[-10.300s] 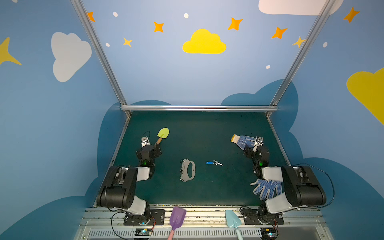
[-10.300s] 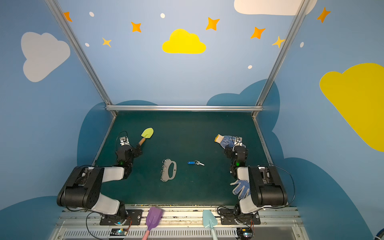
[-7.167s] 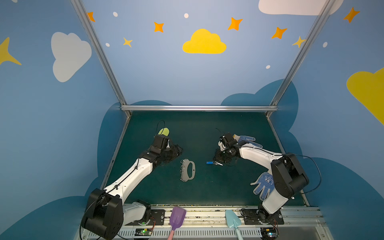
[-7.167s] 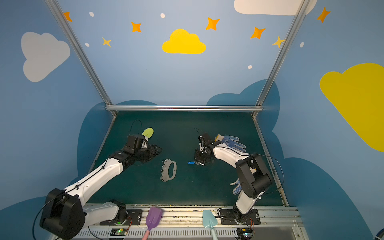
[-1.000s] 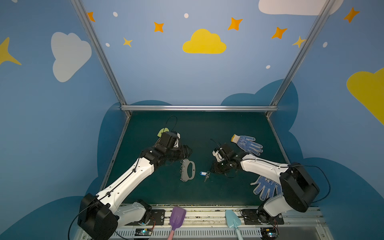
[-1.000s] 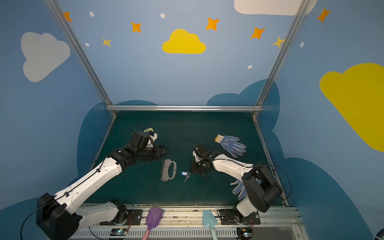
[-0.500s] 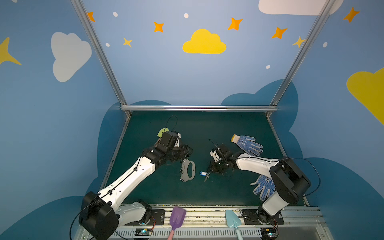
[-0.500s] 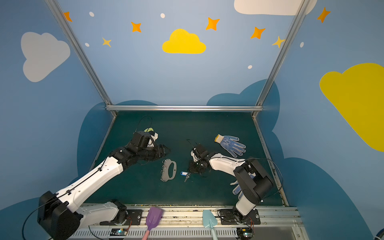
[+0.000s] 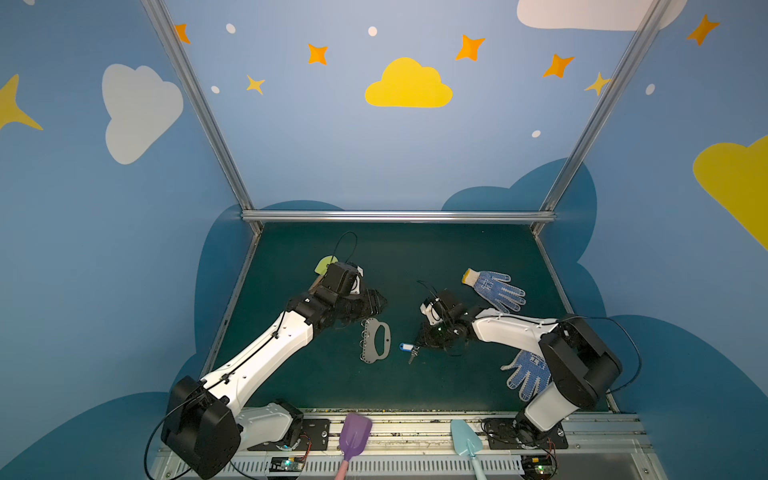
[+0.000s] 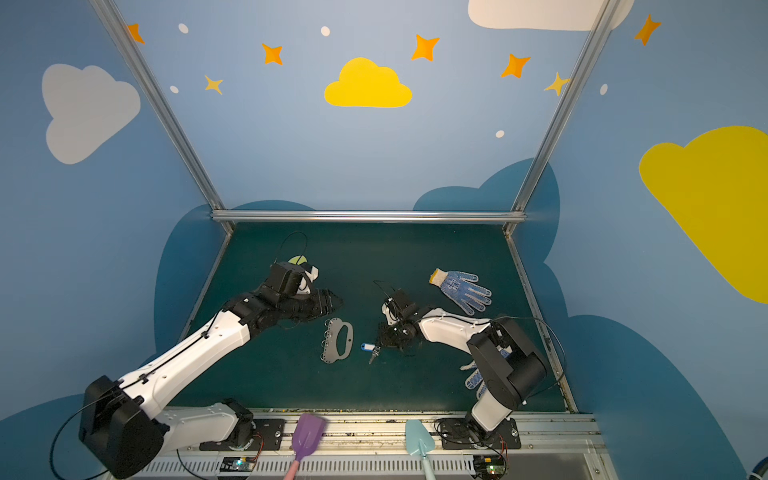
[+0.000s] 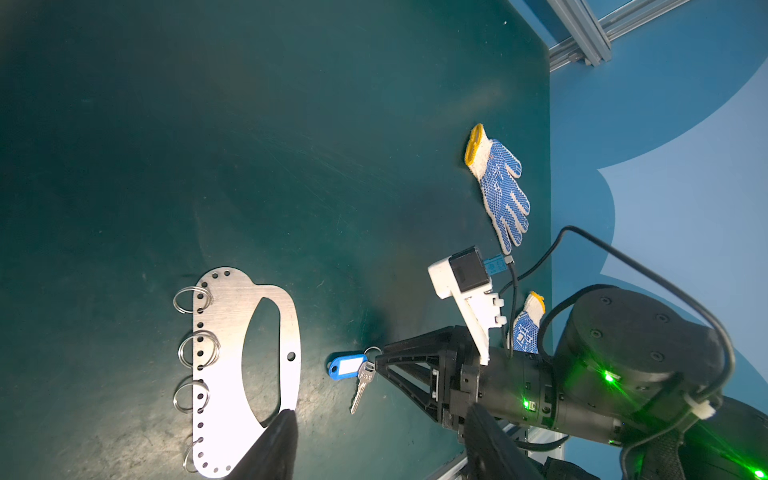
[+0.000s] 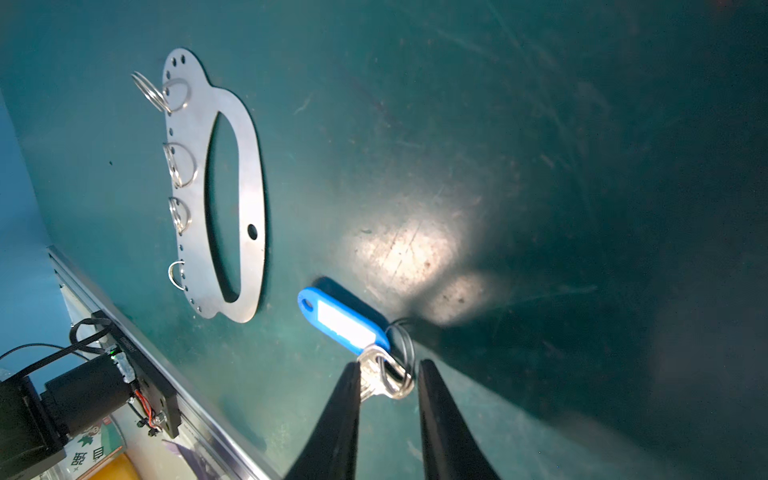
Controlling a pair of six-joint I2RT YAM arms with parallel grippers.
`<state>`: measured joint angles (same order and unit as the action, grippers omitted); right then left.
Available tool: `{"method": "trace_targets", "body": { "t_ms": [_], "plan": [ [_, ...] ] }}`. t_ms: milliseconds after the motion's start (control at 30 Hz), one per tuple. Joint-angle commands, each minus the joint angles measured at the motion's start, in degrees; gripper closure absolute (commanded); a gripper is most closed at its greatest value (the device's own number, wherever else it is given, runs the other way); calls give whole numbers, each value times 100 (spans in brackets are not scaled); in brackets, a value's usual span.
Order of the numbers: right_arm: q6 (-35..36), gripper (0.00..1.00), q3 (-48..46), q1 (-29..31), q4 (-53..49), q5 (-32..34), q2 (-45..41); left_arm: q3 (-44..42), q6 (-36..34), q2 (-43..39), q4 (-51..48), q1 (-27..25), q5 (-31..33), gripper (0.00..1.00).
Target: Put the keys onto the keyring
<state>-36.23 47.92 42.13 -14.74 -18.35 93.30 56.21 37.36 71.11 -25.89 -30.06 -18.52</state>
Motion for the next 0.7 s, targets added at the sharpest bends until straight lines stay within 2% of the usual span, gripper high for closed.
{"method": "trace_targets", "body": {
  "t_ms": [0,467,667],
  "plan": [
    [-20,73,-70,40,51,-31,30,40,25,-28,5,5,20,36],
    [-34,73,-7,63,89,-60,213,22,52,-36,29,17,35,36],
    [-34,73,106,84,-137,87,-21,22,60,-55,23,8,50,36]
  ]
}}
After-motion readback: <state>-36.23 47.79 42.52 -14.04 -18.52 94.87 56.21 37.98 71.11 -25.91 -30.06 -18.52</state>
